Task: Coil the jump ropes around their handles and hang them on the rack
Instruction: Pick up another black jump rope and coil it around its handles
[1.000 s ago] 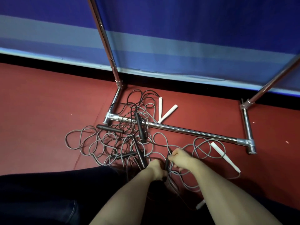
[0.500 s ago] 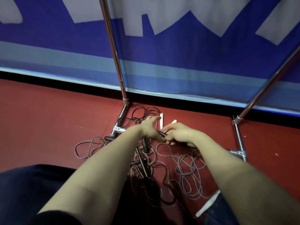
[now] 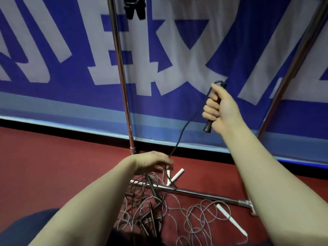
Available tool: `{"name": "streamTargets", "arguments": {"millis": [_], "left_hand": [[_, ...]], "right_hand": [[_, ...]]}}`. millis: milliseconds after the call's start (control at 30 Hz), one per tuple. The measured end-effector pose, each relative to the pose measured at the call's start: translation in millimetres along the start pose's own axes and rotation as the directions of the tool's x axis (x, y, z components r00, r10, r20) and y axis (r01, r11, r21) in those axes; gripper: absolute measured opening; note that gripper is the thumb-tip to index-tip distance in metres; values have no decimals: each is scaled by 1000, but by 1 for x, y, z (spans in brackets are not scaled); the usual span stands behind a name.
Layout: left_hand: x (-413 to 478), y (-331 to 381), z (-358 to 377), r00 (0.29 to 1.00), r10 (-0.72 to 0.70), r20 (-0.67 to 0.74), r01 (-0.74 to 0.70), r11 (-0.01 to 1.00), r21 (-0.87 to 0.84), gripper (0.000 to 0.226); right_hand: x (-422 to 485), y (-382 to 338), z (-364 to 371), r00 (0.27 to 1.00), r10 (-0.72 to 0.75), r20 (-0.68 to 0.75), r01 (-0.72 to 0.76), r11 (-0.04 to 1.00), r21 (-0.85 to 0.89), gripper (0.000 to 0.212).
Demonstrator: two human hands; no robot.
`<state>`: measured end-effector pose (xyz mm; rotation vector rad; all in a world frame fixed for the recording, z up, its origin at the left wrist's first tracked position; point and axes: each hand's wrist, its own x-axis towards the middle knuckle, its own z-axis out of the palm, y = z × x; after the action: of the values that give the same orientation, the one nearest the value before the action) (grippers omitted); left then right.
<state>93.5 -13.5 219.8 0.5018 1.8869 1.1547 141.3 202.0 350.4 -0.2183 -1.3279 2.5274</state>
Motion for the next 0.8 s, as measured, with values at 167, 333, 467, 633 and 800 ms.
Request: {"name": "streamTargets", "arguments": {"millis": [167,333,467,633,800], "left_hand": [[-15,48,-32,836,123,-534,-221,967,-124,33],[-23,98,-46,587,298,-753,-366,927,81,30],[-39,150,-36,745,268,-610,-608,651,-455,17],[-43,168,-34,753,282,-594,-630,567,-530,25],[-33,118,-32,837,42,-546,-308,861,-405,24]], "right_hand": [[-4,10,-5,979,89,-182,-106,991,-86,42],[-11,23,15,967,254,33,-168,725,-668,26],[-24,31,28,880,423,217,-100,611,-785,39],[-36,46,37,871,357,338,38,637,-770,16],[-30,24,27,960,217,177,-106,867,-486,29]]}}
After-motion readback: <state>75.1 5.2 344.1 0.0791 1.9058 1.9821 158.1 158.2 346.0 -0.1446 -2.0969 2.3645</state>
